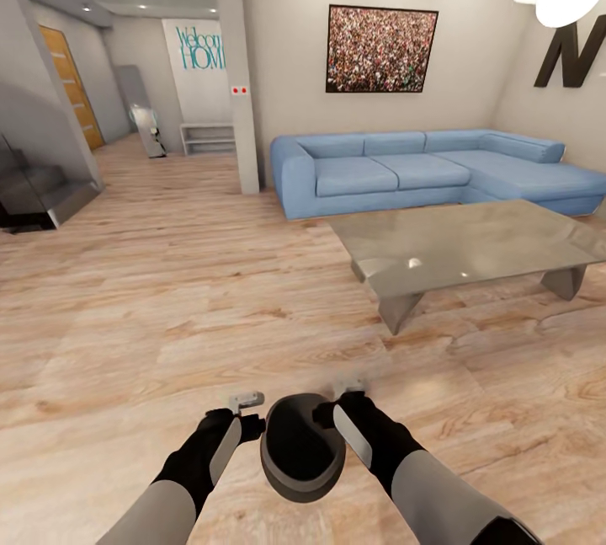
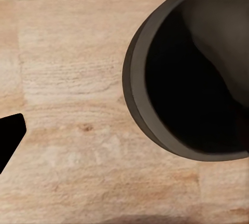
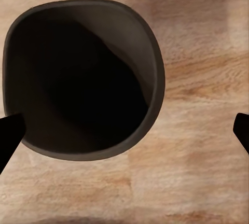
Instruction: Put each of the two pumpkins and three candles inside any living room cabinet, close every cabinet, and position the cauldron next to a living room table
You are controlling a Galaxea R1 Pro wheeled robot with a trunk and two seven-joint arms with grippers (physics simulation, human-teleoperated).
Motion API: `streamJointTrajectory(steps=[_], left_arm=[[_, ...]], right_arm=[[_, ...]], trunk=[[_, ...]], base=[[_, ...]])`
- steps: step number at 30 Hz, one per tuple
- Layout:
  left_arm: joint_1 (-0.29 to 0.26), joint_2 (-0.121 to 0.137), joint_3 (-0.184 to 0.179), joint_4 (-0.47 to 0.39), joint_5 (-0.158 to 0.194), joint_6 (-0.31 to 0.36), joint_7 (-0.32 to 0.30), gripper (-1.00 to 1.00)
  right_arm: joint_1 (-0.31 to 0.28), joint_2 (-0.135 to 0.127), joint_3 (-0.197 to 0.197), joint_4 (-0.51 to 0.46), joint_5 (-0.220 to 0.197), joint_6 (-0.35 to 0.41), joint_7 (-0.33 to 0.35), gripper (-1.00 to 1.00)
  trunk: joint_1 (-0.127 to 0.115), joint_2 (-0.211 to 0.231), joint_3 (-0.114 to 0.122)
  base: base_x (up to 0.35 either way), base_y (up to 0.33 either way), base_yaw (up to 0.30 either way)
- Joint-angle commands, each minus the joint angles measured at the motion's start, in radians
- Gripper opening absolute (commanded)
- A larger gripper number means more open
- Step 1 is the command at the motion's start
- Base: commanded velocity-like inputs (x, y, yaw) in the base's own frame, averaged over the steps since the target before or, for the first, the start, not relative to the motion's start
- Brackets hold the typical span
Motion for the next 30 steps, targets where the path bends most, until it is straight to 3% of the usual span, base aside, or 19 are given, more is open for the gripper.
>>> streamJointTrajectory(steps=[1,12,23,30], left_arm=[[0.0,0.0,0.0,0.0,0.0,0.0,0.0,1.0],[0.001,0.0,-0.001,0.002,0.0,-0.001,-0.001,1.0],[0.003,0.0,-0.002,0.002,0.0,-0.022,0.0,1.0],[0.003,0.0,-0.002,0.002,0.0,-0.022,0.0,1.0]], right_arm=[[0.0,0.0,0.001,0.0,0.0,0.0,0.0,1.0],[0.0,0.0,0.003,0.003,-0.001,-0.041,0.0,1.0],[0.0,0.0,0.004,0.003,-0.002,-0.044,0.0,1.0],[0.0,0.0,0.004,0.003,-0.002,-0.044,0.0,1.0]], trunk=[[0.004,-0.007,-0.003],[0.046,-0.084,-0.038],[0.046,-0.084,-0.038],[0.046,-0.084,-0.038]], base=[[0.0,0.0,0.0],[0.0,0.0,0.0],[0.009,0.0,0.0],[0.261,0.0,0.0]])
